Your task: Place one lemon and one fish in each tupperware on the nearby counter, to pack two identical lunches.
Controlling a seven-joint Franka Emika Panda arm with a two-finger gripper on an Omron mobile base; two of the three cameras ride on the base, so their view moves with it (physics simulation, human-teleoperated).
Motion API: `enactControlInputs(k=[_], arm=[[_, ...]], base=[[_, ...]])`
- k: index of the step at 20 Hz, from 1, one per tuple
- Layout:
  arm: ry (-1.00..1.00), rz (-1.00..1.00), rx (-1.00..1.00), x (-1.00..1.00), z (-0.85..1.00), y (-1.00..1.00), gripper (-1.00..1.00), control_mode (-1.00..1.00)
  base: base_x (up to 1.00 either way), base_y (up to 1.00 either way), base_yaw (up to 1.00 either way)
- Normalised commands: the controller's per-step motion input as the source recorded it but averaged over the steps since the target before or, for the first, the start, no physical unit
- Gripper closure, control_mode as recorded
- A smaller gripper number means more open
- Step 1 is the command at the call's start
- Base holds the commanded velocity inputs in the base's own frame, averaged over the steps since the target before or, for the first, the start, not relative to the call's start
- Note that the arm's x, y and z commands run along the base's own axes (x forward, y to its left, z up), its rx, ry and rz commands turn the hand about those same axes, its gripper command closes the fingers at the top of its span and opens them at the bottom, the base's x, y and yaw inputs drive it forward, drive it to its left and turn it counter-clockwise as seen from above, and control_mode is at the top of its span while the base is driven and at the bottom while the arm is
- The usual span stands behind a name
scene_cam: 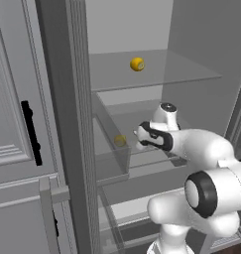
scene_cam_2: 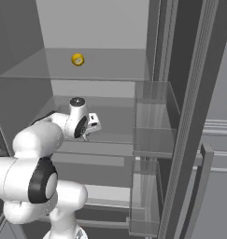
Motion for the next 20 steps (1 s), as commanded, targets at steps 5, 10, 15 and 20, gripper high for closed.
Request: enactControlInputs(k=[5, 10, 15, 20], arm=[[-0.22, 0.0, 0.0, -1.0, 0.88, -0.02, 1.0, -1.0], [-0.12, 0.0, 0.0, -1.0, 0.79, 0.0, 1.0, -1.0], [0.01, -0.04, 0.0, -1.0, 0.45, -0.06, 1.0, -1.0], [0.06, -0.03, 0.0, -0.8, 0.34, -0.03, 1.0, 1.0]], base=[[0.0, 0.0, 0.0], [0.0, 0.0, 0.0], [0.0, 0.0, 0.0], [-0.2, 0.0, -0.01]])
